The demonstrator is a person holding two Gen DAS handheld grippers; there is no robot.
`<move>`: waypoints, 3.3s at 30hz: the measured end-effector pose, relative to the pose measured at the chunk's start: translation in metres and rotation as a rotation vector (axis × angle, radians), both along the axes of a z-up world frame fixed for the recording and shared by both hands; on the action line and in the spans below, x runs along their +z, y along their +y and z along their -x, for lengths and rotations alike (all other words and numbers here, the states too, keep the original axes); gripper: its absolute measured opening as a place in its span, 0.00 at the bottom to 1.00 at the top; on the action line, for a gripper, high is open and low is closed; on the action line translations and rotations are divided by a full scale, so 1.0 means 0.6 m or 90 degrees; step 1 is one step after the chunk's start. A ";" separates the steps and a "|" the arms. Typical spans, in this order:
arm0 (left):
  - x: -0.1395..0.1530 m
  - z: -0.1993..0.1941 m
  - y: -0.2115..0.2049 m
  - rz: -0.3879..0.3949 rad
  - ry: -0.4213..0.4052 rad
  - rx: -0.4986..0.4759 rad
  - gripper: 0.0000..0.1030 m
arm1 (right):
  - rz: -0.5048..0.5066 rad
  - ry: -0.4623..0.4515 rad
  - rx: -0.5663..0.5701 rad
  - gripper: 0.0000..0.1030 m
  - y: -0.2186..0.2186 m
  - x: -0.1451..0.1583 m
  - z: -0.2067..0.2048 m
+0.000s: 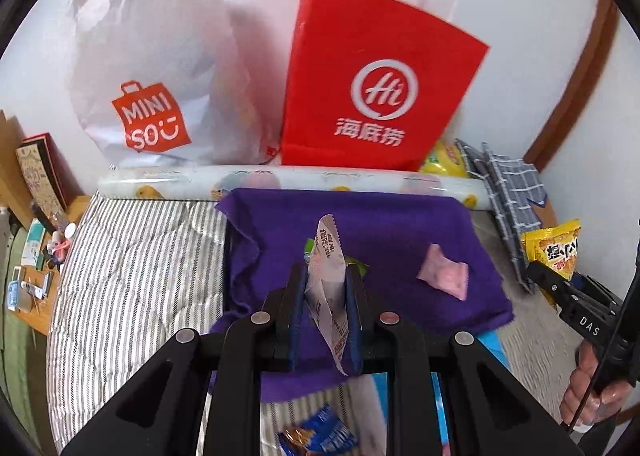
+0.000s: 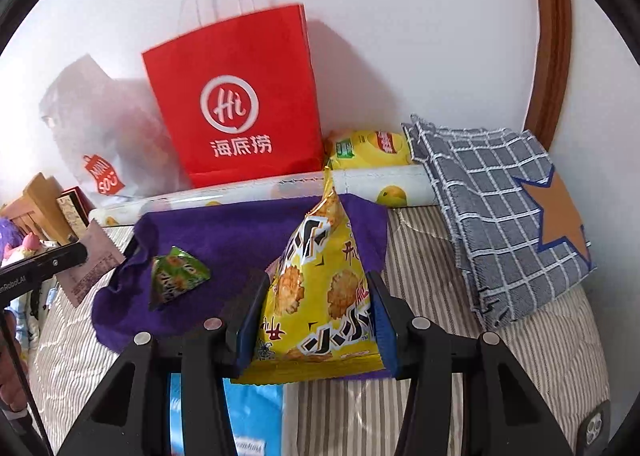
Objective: Organize snacks
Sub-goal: 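Carry the white packet in the left tool and yellow bag in the right tool over the purple towel, then open both tools to drop the white packet and yellow bag onto the towel, then move both open tools back toward the snacks beside the tissue pack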
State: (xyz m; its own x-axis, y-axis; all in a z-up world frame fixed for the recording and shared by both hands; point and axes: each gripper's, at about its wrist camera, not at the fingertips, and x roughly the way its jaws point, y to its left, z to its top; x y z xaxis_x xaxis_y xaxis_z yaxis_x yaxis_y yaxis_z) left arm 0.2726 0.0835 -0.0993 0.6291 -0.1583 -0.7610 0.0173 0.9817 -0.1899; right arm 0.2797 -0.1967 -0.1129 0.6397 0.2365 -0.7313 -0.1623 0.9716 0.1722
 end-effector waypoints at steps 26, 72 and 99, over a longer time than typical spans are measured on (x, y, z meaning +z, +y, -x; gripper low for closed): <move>-0.129 -0.061 0.020 0.027 0.072 0.008 0.19 | -0.010 0.059 0.038 0.46 0.026 -0.109 -0.070; -0.117 -0.031 -0.017 -0.086 0.034 0.062 0.53 | -0.009 -0.053 -0.039 0.66 0.011 -0.065 -0.022; -0.062 0.042 -0.023 -0.035 0.014 0.046 0.53 | -0.007 -0.055 0.034 0.45 0.023 -0.043 0.206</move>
State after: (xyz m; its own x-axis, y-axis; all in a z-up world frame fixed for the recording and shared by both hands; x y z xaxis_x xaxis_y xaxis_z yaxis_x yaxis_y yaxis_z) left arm 0.2472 0.0698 -0.1365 0.6202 -0.0699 -0.7813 -0.0583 0.9892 -0.1348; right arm 0.1560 -0.1826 -0.1388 0.6869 0.2797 -0.6708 -0.2284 0.9593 0.1661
